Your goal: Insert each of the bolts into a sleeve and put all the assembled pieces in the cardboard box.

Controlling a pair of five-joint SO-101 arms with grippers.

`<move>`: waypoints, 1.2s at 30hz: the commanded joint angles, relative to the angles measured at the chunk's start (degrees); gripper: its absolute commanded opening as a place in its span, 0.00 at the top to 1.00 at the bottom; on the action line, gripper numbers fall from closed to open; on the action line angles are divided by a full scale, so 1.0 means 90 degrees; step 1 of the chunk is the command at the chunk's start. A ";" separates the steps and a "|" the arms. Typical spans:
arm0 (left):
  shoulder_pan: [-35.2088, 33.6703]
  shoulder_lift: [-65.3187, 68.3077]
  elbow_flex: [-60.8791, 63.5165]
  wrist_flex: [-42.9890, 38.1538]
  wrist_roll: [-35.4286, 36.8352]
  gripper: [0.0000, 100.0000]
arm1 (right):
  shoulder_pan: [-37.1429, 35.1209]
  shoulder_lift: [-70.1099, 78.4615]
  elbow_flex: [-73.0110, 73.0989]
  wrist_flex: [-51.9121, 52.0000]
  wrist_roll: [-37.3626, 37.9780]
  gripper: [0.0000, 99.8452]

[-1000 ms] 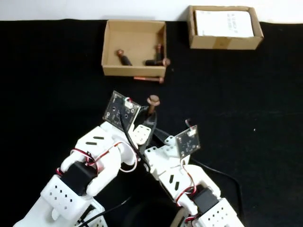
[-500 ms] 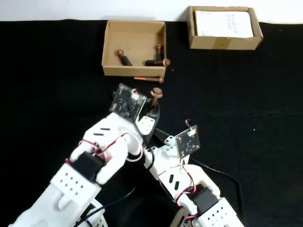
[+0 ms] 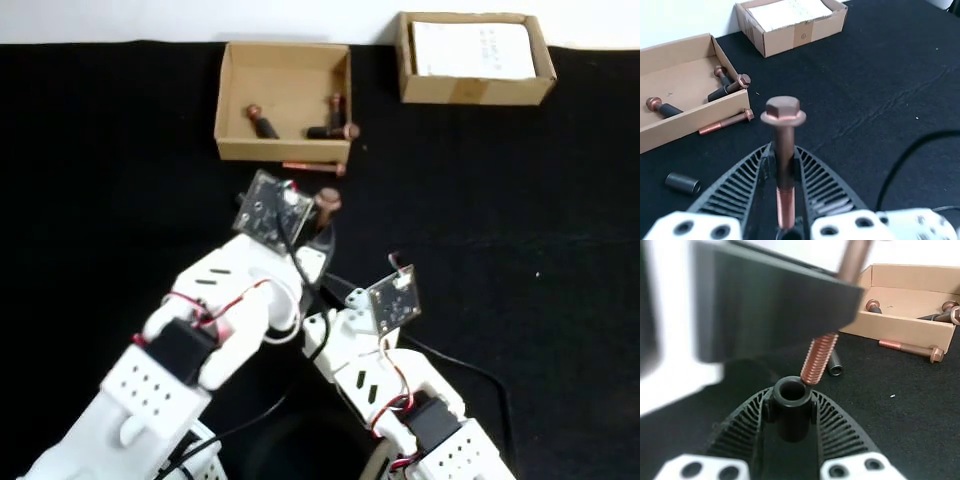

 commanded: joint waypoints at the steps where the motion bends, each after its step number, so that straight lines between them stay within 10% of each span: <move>1: 0.0005 -0.0454 -0.0151 0.0567 0.0010 0.99 | 0.0122 -0.0005 0.0239 -0.0132 -0.0049 0.99; 36: 0.0982 -0.0581 -0.0181 0.0567 -0.0127 0.99 | 0.0435 -0.0005 0.0689 -0.0923 0.0440 0.99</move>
